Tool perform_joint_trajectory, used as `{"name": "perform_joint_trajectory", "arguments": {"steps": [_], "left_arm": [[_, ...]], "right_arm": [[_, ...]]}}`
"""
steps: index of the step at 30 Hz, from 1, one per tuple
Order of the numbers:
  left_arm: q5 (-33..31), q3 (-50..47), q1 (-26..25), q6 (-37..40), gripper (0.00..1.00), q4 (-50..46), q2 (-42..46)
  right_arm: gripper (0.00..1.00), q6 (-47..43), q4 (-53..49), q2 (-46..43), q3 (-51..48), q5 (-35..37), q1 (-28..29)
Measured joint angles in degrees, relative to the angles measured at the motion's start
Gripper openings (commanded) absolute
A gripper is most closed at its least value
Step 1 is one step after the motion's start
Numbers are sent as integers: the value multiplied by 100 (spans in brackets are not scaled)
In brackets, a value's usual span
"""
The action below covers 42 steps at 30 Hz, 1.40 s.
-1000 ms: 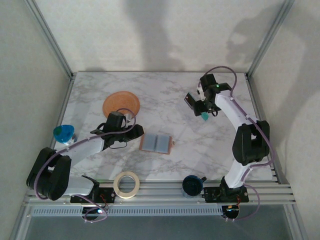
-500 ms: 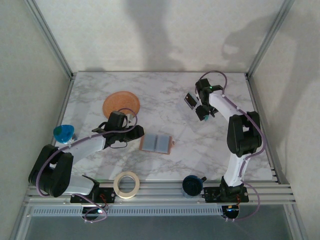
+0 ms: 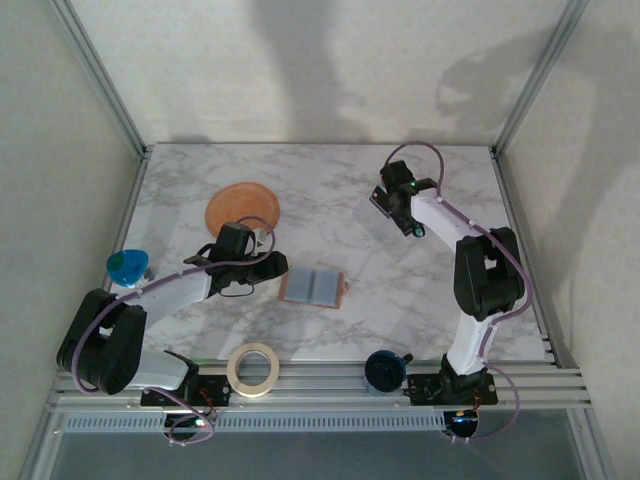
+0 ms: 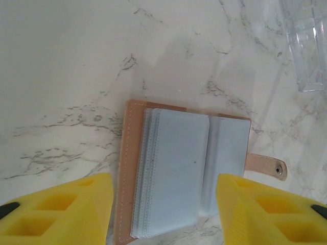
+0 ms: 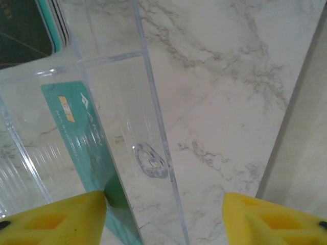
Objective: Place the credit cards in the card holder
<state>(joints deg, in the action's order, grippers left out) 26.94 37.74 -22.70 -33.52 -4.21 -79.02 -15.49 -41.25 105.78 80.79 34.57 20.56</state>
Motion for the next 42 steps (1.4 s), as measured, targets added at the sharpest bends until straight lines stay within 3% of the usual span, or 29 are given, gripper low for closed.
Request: {"name": "perform_joint_trajectory", "arguments": {"steps": [24, 25, 27, 31, 42], "left_arm": [[-90, 0, 0, 83, 51, -144, 0], [-90, 0, 0, 85, 51, -149, 0], [-87, 0, 0, 101, 51, -162, 0], [-87, 0, 0, 105, 51, -168, 0], [-81, 9, 0, 210, 51, -210, -24]], "right_arm": [[11, -11, 125, -63, -90, 424, 157], [11, -9, 116, -68, -90, 409, 160], [21, -2, 96, -101, -92, 337, 162], [31, 39, 11, -256, -96, 219, 162], [43, 66, -149, -278, -96, -11, 160]]}}
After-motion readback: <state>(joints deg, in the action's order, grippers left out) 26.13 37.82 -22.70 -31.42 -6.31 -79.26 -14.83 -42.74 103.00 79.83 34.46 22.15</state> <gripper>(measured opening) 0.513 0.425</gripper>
